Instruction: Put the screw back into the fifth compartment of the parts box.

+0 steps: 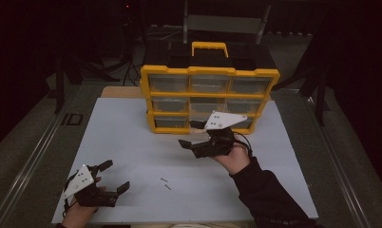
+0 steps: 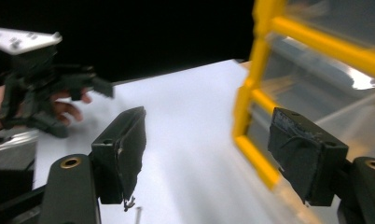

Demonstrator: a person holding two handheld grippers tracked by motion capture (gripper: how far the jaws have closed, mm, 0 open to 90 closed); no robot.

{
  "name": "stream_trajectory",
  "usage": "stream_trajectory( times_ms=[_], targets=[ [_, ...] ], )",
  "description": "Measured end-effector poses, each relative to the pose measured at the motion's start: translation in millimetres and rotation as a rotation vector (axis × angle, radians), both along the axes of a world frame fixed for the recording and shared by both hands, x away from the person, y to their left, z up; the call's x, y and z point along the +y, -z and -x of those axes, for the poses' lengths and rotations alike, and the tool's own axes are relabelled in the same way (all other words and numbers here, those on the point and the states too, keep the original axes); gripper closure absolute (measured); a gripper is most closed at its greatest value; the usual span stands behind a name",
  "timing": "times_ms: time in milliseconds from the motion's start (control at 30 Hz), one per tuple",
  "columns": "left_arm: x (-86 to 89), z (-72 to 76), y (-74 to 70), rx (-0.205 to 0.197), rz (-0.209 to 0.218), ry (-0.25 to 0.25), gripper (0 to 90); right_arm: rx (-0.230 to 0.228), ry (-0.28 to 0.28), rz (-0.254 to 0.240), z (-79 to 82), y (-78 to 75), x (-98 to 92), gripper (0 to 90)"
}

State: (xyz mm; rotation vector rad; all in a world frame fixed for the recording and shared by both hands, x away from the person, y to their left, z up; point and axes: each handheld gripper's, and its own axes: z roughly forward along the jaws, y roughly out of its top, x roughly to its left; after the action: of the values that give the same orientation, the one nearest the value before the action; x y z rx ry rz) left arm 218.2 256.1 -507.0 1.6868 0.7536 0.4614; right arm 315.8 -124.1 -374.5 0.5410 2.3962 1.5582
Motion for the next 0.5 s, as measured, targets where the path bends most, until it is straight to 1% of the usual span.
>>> stream_trajectory(
  times_ms=[33, 100, 267, 367, 400, 433, 500],
  targets=[
    [0.1, -0.1, 0.0, 0.000, 0.000, 0.000, 0.6, 0.002, -0.006, 0.003, 1.5, 3.8, 2.5, 27.8],
    [0.2, -0.2, 0.0, -0.001, 0.002, 0.000, 0.6, 0.018, -0.030, 0.006, 6.1, 16.2, 10.2, 27.8],
    [0.0, 0.3, -0.2, 0.000, 0.002, 0.000, 0.6, 0.053, -0.055, 0.022, 10.1, 35.7, 21.4, 27.8],
    [0.3, 0.1, -0.1, 0.000, 0.002, 0.000, 0.6, 0.072, -0.069, 0.041, 12.1, 47.2, 27.3, 28.5],
    [0.3, 0.1, -0.1, 0.000, 0.002, 0.000, 0.6, 0.072, -0.069, 0.041, 12.1, 47.2, 27.3, 28.5],
    [0.2, 0.1, -0.1, 0.000, 0.002, 0.000, 0.6, 0.079, -0.080, 0.051, 13.6, 54.4, 30.9, 31.0],
    [0.1, 0.3, -0.2, -0.001, 0.001, 0.001, 0.6, 0.084, -0.091, 0.059, 15.4, 61.6, 34.0, 34.1]
  ],
)
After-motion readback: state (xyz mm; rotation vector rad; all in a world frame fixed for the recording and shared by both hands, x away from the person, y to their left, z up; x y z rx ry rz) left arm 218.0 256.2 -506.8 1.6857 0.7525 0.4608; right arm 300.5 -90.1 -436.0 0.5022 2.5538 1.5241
